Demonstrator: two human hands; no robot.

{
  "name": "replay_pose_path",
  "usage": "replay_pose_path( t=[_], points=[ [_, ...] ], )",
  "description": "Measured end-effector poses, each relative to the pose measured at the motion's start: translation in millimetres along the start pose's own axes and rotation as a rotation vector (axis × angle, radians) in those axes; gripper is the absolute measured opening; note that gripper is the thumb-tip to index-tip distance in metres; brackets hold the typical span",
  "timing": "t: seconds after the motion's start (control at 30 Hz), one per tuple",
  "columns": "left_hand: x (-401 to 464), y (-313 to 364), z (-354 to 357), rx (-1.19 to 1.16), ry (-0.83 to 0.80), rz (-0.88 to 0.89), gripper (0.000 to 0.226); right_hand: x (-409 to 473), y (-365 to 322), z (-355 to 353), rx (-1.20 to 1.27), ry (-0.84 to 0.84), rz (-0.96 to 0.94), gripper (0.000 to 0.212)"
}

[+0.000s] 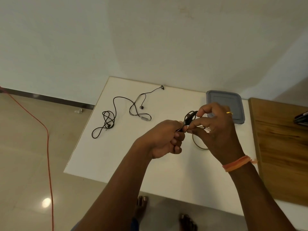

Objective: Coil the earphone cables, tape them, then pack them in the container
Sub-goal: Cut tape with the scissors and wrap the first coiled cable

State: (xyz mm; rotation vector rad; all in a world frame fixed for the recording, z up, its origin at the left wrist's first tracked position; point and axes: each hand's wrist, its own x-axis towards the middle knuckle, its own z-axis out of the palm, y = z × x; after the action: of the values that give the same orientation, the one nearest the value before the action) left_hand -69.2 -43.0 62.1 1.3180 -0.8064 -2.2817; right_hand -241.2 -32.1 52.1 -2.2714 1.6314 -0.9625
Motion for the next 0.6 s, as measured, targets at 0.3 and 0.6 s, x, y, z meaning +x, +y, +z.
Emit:
replay_pose_path(
  t=[0.3,0.6],
  points=[
    [0,0,-1,0.529,0.170,0.116,0.030,-2,5,6,-0.015,-0.206,-0.223,0.007],
    [11,-13,0,1.005,0.271,0.219,0.026,-5,0,7,0.136,-0.311,-0.022,0.008]
  ],
)
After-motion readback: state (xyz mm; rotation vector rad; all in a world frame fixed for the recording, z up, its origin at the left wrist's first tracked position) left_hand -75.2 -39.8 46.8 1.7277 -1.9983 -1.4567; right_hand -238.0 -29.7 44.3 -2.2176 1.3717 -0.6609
